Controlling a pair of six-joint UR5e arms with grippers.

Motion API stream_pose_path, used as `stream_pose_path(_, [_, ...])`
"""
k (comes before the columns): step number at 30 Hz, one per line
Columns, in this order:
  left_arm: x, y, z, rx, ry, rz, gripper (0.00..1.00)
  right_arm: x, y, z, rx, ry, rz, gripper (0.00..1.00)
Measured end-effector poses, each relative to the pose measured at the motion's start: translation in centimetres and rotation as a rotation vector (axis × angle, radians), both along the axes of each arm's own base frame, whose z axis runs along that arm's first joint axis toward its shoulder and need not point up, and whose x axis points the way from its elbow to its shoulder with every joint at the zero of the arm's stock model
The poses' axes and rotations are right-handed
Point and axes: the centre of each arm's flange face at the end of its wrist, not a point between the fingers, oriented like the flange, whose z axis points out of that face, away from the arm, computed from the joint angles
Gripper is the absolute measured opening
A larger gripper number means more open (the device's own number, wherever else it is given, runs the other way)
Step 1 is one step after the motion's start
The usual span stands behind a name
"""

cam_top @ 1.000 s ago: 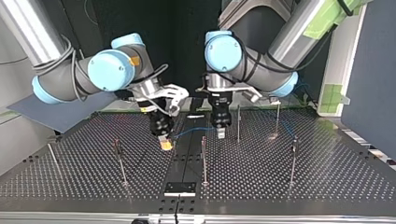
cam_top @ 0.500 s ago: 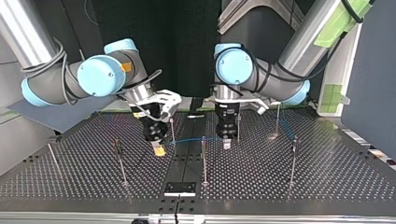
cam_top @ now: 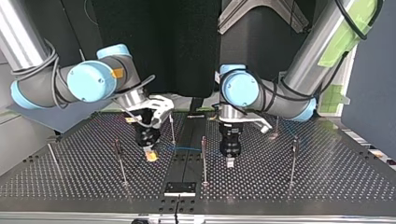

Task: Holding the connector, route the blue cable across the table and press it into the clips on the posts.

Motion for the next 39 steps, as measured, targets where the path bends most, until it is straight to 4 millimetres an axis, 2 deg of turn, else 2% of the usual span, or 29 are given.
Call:
stream_pose_path(6, [1.0, 0.9, -0.1, -0.009, -0.002, 0.002, 0.07, -0.7, -1.2, -0.1, -0.005, -0.011, -0.009, 0.00])
stream_pose_path(13, [2.9, 0.6, -2.5, 0.008, 0.039, -0.020, 0.07, -0.5, -3.3, -1.3, 0.000, -0.010, -0.010, 0.00])
stream_pose_path(16, [3.3, 0.6, -2.8, 0.008, 0.039, -0.020, 0.07, -0.3, -4.1, -1.4, -0.003, -0.012, -0.012, 0.00])
stream_pose_path(23, [3.3, 0.6, -2.8, 0.012, 0.045, -0.021, 0.11, -0.4, -5.3, -1.2, -0.013, -0.019, -0.020, 0.00])
stream_pose_path(28, [3.1, 0.4, -2.9, 0.020, 0.057, -0.023, 0.13, -0.8, -6.3, -1.7, -0.009, -0.016, -0.029, 0.00])
stream_pose_path(30, [3.0, 0.2, -3.0, 0.024, 0.062, -0.025, 0.24, -0.9, -6.5, -1.8, -0.008, -0.015, -0.030, 0.00])
stream_pose_path(31, [2.9, 0.1, -3.0, 0.027, 0.066, -0.027, 0.24, -0.9, -6.6, -1.8, -0.008, -0.014, -0.030, 0.00])
stream_pose_path(32, [2.9, 0.1, -3.1, 0.029, 0.069, -0.028, 0.38, -1.0, -6.6, -1.8, -0.008, -0.013, -0.031, 0.00])
stream_pose_path(33, [2.8, 0.0, -3.1, 0.030, 0.072, -0.029, 0.49, -1.0, -6.6, -1.8, -0.008, -0.012, -0.031, 0.00])
stream_pose_path(34, [2.7, 0.0, -3.1, 0.033, 0.077, -0.030, 0.49, -1.1, -6.7, -1.8, -0.008, -0.011, -0.032, 0.00])
stream_pose_path(35, [2.6, -0.1, -3.2, 0.034, 0.082, -0.032, 0.61, -1.1, -6.7, -1.8, -0.008, -0.010, -0.032, 0.00])
stream_pose_path(36, [2.6, -0.2, -3.2, 0.036, 0.086, -0.032, 0.80, -1.1, -6.7, -1.8, -0.008, -0.008, -0.033, 0.00])
stream_pose_path(37, [2.5, -0.2, -3.3, 0.039, 0.093, -0.033, 0.80, -1.1, -6.7, -1.8, -0.008, -0.007, -0.033, 0.00])
stream_pose_path(38, [2.4, -0.3, -3.4, 0.040, 0.097, -0.034, 0.94, -1.1, -6.7, -1.8, -0.009, -0.006, -0.033, 0.00])
stream_pose_path(39, [2.3, -0.3, -3.4, 0.042, 0.102, -0.035, 1.00, -1.1, -6.7, -1.8, -0.009, -0.005, -0.032, 0.00])
